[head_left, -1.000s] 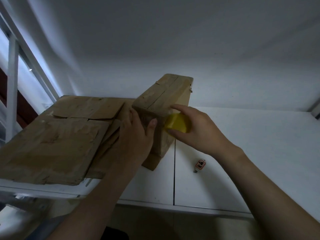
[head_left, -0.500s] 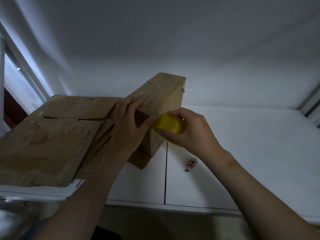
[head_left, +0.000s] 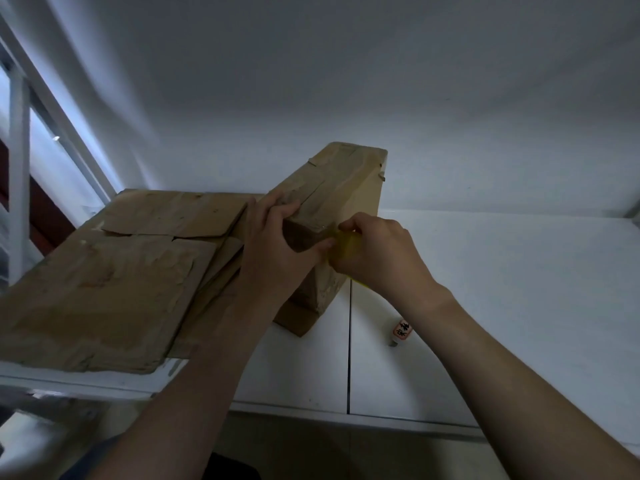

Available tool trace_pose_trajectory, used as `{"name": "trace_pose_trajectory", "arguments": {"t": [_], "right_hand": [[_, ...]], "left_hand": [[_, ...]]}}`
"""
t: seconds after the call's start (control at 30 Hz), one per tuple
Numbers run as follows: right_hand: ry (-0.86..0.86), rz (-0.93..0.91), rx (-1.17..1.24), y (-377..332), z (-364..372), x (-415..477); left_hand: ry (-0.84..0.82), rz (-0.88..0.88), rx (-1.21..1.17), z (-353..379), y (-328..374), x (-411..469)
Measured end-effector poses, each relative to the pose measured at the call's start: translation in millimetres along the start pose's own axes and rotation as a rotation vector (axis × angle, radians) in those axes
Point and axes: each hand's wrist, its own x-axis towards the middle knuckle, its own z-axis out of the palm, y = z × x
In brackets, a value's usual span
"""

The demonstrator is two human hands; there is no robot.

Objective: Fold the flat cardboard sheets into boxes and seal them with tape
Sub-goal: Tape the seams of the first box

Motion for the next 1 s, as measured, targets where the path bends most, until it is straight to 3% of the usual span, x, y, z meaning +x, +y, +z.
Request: {"name": "trace_pose_trajectory", "arguments": {"t": [0.27,0.53,0.8,1.0], "right_hand": [[-0.094,-0.069,0.128,15.5,-7.4,-7.2],[-0.189,-0.134,0.151,26.5,-18.7,-23.1],[-0.067,-0.147,0.22,65.3,-19.5,-35.5],[-0.531,0.098,-0.238,119.1,10.8,-48.2]], "left_hand": [[0.106,0.076,-0.024,-2.7,-3.1,7.7],[-0.033,0.152,-0.155,-13.3,-11.9,15.6],[-0.083,0.124,-0.122,-8.5,-7.0,4.2],[-0.079,0.099,-0.101,-7.6,-3.9,-0.5]]}}
